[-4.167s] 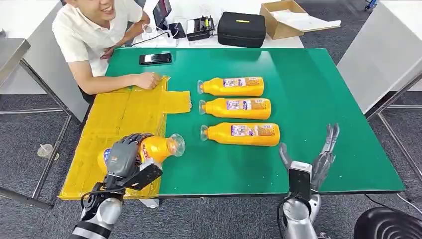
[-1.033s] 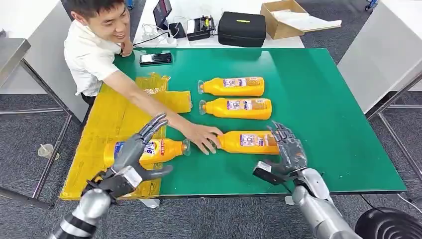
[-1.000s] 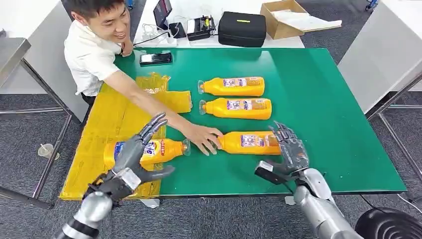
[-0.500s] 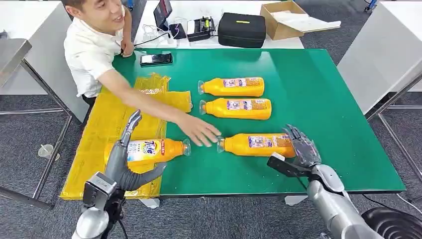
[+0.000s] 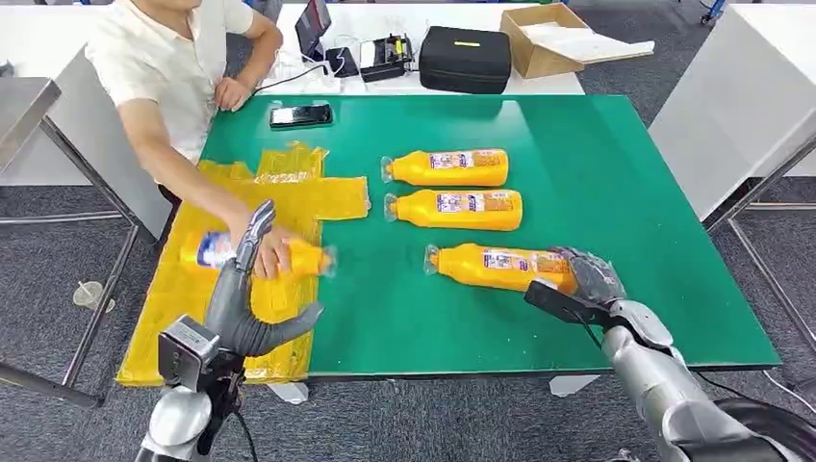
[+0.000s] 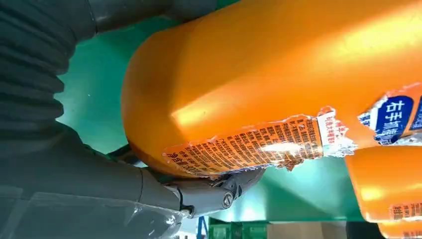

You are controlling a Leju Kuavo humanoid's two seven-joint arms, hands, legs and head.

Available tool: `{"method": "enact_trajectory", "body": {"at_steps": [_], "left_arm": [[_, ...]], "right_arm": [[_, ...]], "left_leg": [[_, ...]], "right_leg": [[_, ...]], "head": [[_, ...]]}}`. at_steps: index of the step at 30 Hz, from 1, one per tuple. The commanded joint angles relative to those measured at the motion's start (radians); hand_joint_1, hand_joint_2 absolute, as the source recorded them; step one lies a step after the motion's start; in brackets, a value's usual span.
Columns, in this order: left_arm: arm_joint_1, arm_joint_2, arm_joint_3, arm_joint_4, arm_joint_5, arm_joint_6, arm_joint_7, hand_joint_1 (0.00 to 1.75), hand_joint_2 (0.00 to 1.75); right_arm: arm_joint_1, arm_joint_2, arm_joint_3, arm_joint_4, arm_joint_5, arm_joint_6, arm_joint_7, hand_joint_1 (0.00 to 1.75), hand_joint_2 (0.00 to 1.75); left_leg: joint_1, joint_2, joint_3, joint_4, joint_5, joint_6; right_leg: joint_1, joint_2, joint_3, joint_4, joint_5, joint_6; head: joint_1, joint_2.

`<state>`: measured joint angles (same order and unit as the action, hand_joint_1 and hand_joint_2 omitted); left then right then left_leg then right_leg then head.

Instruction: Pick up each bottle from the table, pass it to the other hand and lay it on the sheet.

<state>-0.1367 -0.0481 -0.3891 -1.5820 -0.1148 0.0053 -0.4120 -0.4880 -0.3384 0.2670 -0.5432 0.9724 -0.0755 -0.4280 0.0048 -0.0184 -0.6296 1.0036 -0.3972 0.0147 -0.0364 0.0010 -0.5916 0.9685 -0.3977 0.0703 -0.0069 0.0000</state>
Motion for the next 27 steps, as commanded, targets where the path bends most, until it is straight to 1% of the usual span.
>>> {"method": "enact_trajectory", "body": {"at_steps": [1,2,4,5,7,9,12,15,16,18,19,20,22,23,25,26,27], "left_arm": [[-0.057,-0.010,-0.010,0.103,0.002,-0.008,-0.006,0.00,1.75],[-0.058,-0.011,-0.010,0.105,0.002,-0.008,-0.006,0.00,1.75],[-0.060,-0.012,-0.012,0.111,0.002,-0.009,-0.007,0.00,1.75],[-0.059,-0.013,-0.012,0.113,0.002,-0.010,-0.008,0.00,1.75],[-0.053,-0.023,-0.005,0.120,0.010,-0.010,-0.014,0.00,1.75],[-0.042,-0.042,0.013,0.130,0.055,-0.021,-0.013,0.00,1.75],[-0.042,-0.042,0.012,0.132,0.055,-0.021,-0.013,0.00,1.75],[-0.042,-0.042,0.011,0.131,0.055,-0.021,-0.013,0.00,1.75],[-0.035,-0.051,0.025,0.139,0.120,-0.051,0.005,0.00,1.75],[-0.017,-0.068,0.043,0.171,0.248,-0.102,0.015,0.00,1.75],[-0.011,-0.071,0.048,0.189,0.298,-0.128,0.006,0.00,1.75],[-0.005,-0.078,0.058,0.217,0.396,-0.184,0.023,0.00,1.75],[-0.009,-0.077,0.061,0.266,0.466,-0.229,0.027,0.00,1.75],[-0.014,-0.077,0.061,0.283,0.480,-0.238,0.027,0.00,1.75],[-0.029,-0.078,0.062,0.323,0.492,-0.248,0.024,0.00,1.75],[-0.033,-0.083,0.063,0.329,0.496,-0.249,0.021,0.00,1.75],[-0.039,-0.088,0.061,0.341,0.508,-0.265,0.019,0.00,1.75]], "right_arm": [[-0.048,0.024,0.058,0.134,-0.012,0.018,-0.015,1.75,1.75],[-0.046,0.026,0.053,0.132,-0.024,0.015,-0.025,1.75,1.75],[-0.030,0.037,0.031,0.112,-0.065,-0.001,-0.074,1.75,1.75],[-0.018,0.050,0.002,0.101,-0.106,-0.001,-0.109,1.75,1.75],[0.023,0.090,-0.071,0.053,-0.209,-0.003,-0.212,1.75,1.75],[0.058,0.121,-0.103,0.002,-0.256,-0.022,-0.265,1.75,1.75],[0.060,0.124,-0.103,-0.001,-0.256,-0.024,-0.265,1.75,1.75],[0.060,0.122,-0.113,-0.009,-0.267,-0.018,-0.269,1.75,1.75],[0.082,0.131,-0.129,-0.059,-0.312,-0.003,-0.270,1.75,1.75],[0.149,0.141,-0.104,-0.216,-0.465,0.021,-0.270,1.75,1.75],[0.167,0.145,-0.088,-0.259,-0.516,0.020,-0.270,1.75,1.75],[0.180,0.154,-0.077,-0.296,-0.558,0.013,-0.270,1.75,1.75],[0.187,0.162,-0.060,-0.329,-0.598,0.008,-0.270,1.75,1.75],[0.186,0.162,-0.053,-0.331,-0.604,0.004,-0.270,1.75,1.75],[0.180,0.165,-0.045,-0.334,-0.620,-0.005,-0.270,1.75,1.75],[0.179,0.168,-0.044,-0.333,-0.628,-0.002,-0.270,1.75,1.75],[0.177,0.171,-0.038,-0.334,-0.635,-0.005,-0.270,1.75,1.75]], "left_leg": [[0.001,0.001,0.002,0.000,-0.001,-0.001],[0.002,0.002,0.003,0.000,-0.001,-0.001],[0.001,0.002,0.002,0.000,0.000,-0.001],[0.002,0.003,0.003,0.000,-0.001,-0.001],[0.002,0.003,0.003,-0.001,-0.001,-0.001],[0.003,0.004,0.004,0.000,-0.002,-0.001],[0.002,0.004,0.004,-0.001,-0.002,-0.001],[0.002,0.003,0.002,0.000,-0.002,-0.001],[0.001,0.002,0.001,0.000,-0.002,-0.001],[0.002,0.002,0.000,0.000,-0.002,-0.001],[0.002,0.004,0.002,0.000,-0.003,-0.001],[0.001,0.003,0.000,-0.001,-0.002,-0.001],[0.002,0.003,0.001,0.000,-0.003,-0.001],[0.001,0.003,-0.001,-0.001,-0.002,-0.001],[0.002,0.004,0.000,0.000,-0.003,-0.002],[0.001,0.000,-0.003,-0.001,-0.001,-0.001],[0.001,0.001,-0.002,0.000,-0.003,-0.001]], "right_leg": [[0.002,0.000,0.002,-0.001,0.000,-0.003],[0.003,0.000,0.003,-0.001,0.000,-0.005],[0.001,0.000,0.002,-0.001,0.000,-0.002],[0.003,-0.001,0.003,-0.001,-0.001,-0.005],[0.002,0.000,0.003,-0.002,0.000,-0.003],[0.004,0.000,0.005,-0.002,-0.001,-0.006],[0.003,0.001,0.004,-0.002,-0.001,-0.004],[0.003,0.000,0.003,0.000,-0.002,-0.005],[0.002,0.000,0.002,-0.001,-0.002,-0.004],[0.002,0.000,0.002,-0.001,-0.002,-0.004],[0.003,0.002,0.003,-0.002,-0.002,-0.005],[0.002,0.002,0.002,-0.001,-0.001,-0.004],[0.003,0.002,0.003,-0.001,-0.002,-0.005],[0.002,0.003,0.001,-0.001,-0.002,-0.004],[0.003,0.003,0.002,-0.001,-0.002,-0.006],[0.001,0.001,-0.001,0.000,-0.001,-0.003],[0.002,0.001,0.000,0.000,-0.002,-0.004]], "head": [[0.000,0.000],[0.000,0.000],[0.000,0.000],[0.000,0.000],[0.000,0.000],[0.000,0.000],[0.000,0.000],[0.000,0.000],[0.000,0.000],[0.000,0.000],[0.000,0.000],[0.000,0.000],[0.000,0.000],[0.000,0.000],[0.000,0.000],[0.000,0.000],[0.000,0.000]]}}
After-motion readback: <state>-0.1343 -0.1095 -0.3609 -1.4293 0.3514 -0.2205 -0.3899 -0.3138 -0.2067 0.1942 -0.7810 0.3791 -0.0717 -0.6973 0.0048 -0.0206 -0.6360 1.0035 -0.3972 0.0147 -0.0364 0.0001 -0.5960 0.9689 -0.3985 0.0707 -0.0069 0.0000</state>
